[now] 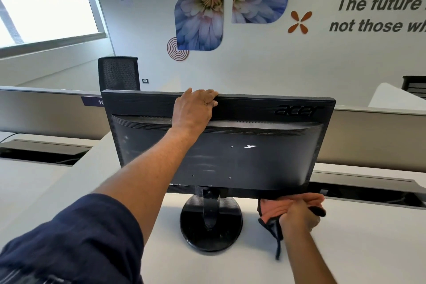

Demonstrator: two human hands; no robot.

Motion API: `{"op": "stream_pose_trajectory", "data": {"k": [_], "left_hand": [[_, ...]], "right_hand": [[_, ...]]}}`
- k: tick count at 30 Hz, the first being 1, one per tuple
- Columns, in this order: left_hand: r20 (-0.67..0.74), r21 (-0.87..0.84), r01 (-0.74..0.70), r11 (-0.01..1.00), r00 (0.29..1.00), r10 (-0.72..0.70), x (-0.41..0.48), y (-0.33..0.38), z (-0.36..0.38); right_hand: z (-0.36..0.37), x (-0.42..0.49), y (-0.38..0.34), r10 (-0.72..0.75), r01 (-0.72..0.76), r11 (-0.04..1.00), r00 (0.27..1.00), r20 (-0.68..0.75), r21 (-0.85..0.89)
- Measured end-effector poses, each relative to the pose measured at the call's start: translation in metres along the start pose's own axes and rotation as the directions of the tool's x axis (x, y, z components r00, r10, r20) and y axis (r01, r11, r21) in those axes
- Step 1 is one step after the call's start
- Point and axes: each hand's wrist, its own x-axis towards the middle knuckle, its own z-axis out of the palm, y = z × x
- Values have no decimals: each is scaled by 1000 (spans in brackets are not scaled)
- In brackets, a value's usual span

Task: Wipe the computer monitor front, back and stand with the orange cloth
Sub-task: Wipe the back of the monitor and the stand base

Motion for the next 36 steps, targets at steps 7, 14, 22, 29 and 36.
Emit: {"op": "stream_pose_trajectory", "data": {"k": [7, 14, 22, 29, 36], "left_hand": [[-6, 35, -31, 999, 999, 31, 3, -3, 2], [-9, 3, -37, 999, 999, 37, 5, -6, 4], [216, 103, -117, 988, 972, 92, -5, 5, -27], [47, -341, 40, 939, 999, -26, -34, -2, -46], [581, -747, 520, 414, 814, 26, -98, -26, -71]], "right_hand": [[16, -26, 48, 102, -75, 990, 966, 236, -120], [-18, -79, 45, 76, 83, 928, 912, 402, -363], [-37, -173, -27, -69, 363, 900, 664, 745, -240], [-21, -207, -78, -89, 243, 970, 453, 887, -27], [-3, -226, -85, 104, 98, 985, 327, 939, -143]]}}
